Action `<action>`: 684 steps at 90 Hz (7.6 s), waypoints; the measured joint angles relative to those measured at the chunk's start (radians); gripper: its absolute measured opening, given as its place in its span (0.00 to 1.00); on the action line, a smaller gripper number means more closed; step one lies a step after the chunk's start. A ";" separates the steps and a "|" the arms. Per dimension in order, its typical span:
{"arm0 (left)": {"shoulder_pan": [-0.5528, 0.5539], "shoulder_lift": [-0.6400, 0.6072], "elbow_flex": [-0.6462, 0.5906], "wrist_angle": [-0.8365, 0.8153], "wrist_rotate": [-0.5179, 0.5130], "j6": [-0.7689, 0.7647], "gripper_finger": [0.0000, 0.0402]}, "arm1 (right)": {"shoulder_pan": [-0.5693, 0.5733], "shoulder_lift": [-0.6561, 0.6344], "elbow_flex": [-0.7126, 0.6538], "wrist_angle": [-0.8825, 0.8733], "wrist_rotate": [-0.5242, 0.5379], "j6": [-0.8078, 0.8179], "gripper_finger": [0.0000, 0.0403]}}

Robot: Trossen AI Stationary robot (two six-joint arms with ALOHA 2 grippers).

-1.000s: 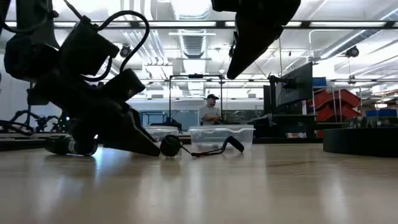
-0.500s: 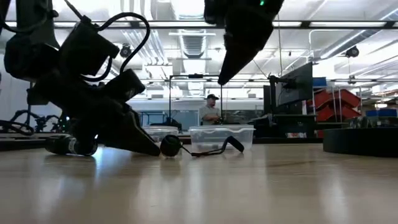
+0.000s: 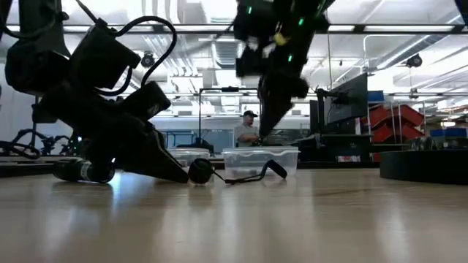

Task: Insert battery
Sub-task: Insert the silver battery into the flashlight's battery compartment

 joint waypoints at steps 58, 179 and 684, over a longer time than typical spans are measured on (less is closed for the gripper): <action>0.000 0.000 0.000 0.000 0.006 -0.001 0.24 | -0.074 0.029 -0.001 0.097 -0.109 -0.187 0.21; -0.001 0.000 -0.001 0.000 0.007 -0.030 0.24 | -0.039 0.048 0.001 0.023 -0.234 -0.044 0.24; -0.003 0.000 0.000 0.014 0.008 -0.044 0.20 | 0.108 0.219 0.112 0.301 -0.176 -0.080 0.06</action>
